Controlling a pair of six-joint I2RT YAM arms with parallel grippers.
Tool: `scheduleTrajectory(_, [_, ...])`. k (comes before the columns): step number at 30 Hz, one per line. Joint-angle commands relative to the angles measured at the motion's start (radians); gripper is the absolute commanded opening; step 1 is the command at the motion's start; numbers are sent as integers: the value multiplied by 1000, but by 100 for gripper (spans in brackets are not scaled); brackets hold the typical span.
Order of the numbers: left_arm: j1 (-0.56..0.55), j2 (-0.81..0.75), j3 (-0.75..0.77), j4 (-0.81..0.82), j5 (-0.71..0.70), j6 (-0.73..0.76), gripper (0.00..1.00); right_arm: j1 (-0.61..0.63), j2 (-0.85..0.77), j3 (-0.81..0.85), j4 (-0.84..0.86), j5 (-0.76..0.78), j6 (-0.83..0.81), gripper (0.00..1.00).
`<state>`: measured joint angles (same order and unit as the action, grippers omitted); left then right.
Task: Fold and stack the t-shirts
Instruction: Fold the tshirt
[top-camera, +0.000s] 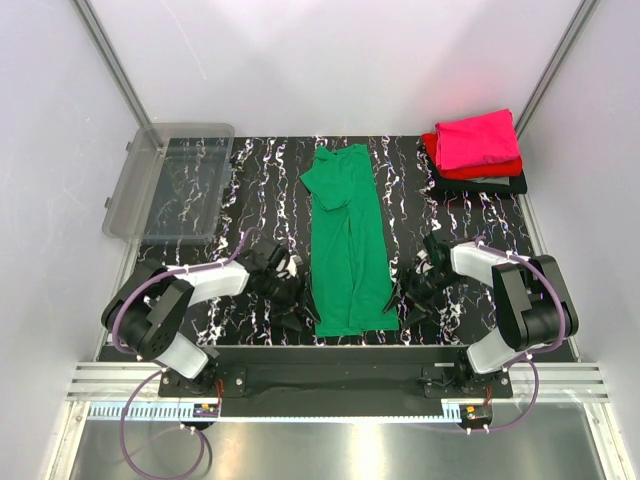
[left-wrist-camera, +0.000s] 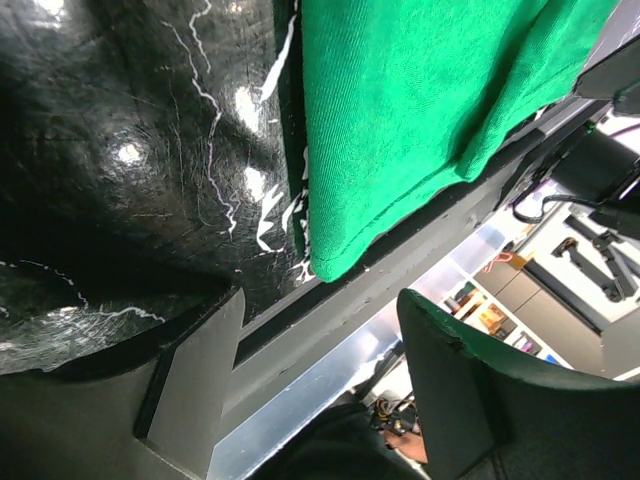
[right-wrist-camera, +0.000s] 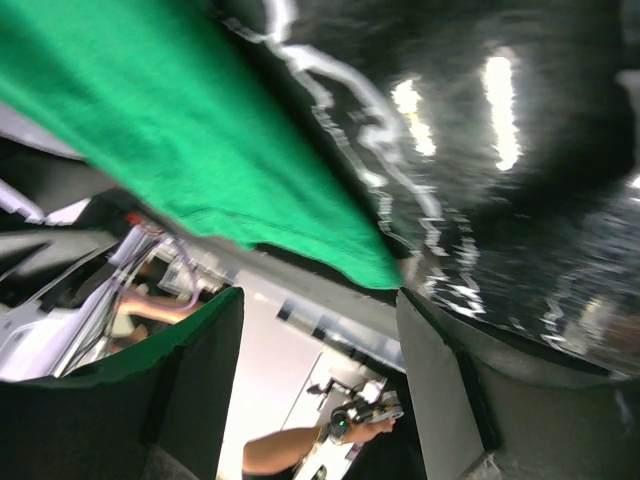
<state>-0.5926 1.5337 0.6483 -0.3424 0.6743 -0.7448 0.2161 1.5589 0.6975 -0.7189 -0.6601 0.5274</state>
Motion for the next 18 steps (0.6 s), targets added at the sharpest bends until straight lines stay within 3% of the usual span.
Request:
scheduleTrajectory(1, [-12,17,-15,62,-53,-16,70,5,-25,52,-65,114,-33,69])
scheduleTrajectory(6, [-33,46,5,85,-74,-34,65,5,-10,54,-44,140,-26,63])
scheduleTrajectory(18, [-65,98,13,105,-78,-53,44,23,52,39,15,63,-1,52])
